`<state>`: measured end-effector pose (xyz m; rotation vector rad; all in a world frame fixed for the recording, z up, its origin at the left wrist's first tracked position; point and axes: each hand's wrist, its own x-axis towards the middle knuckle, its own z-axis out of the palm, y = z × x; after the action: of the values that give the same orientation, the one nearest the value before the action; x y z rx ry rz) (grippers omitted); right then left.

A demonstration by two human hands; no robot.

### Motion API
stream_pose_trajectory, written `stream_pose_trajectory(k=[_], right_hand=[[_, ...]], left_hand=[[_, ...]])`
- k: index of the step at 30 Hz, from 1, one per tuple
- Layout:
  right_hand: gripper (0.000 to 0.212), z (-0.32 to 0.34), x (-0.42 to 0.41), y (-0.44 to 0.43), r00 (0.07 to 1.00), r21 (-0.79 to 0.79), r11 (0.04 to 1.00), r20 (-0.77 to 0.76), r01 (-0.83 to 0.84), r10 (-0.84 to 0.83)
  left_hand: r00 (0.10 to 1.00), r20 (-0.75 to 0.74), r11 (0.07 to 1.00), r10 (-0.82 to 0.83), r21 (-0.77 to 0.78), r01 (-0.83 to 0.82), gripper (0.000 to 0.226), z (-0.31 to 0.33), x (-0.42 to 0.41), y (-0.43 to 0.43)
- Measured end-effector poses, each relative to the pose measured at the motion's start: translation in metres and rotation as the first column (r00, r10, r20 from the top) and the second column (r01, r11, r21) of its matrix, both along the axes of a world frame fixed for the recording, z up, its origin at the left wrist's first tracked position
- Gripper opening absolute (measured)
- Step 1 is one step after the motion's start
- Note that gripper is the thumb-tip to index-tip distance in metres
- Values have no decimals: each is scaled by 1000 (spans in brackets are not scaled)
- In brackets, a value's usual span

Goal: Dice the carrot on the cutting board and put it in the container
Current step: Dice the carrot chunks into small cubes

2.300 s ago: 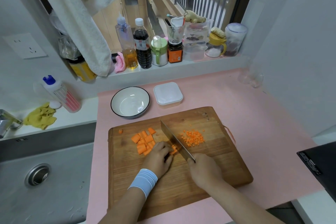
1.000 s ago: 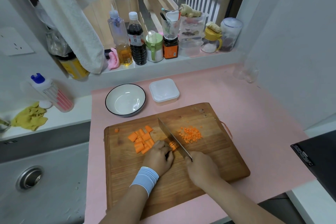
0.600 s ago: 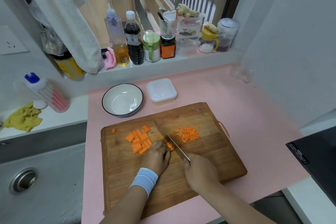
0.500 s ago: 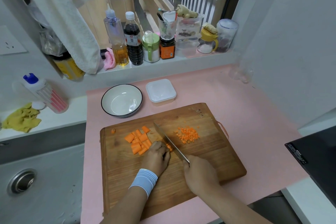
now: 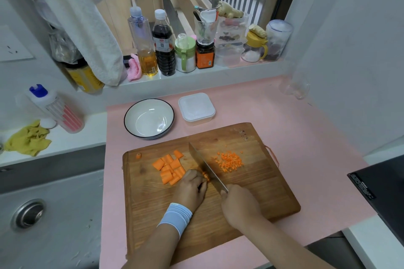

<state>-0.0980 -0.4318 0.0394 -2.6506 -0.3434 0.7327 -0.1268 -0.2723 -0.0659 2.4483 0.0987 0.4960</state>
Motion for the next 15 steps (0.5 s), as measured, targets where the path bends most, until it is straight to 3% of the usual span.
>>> stream_pose_trajectory(k=[15], right_hand=[[26,5,-8,-5,1000,33,999,31,-1,0]], left_hand=[[999,30,999,34,26,-34,10,-1,-2,1]])
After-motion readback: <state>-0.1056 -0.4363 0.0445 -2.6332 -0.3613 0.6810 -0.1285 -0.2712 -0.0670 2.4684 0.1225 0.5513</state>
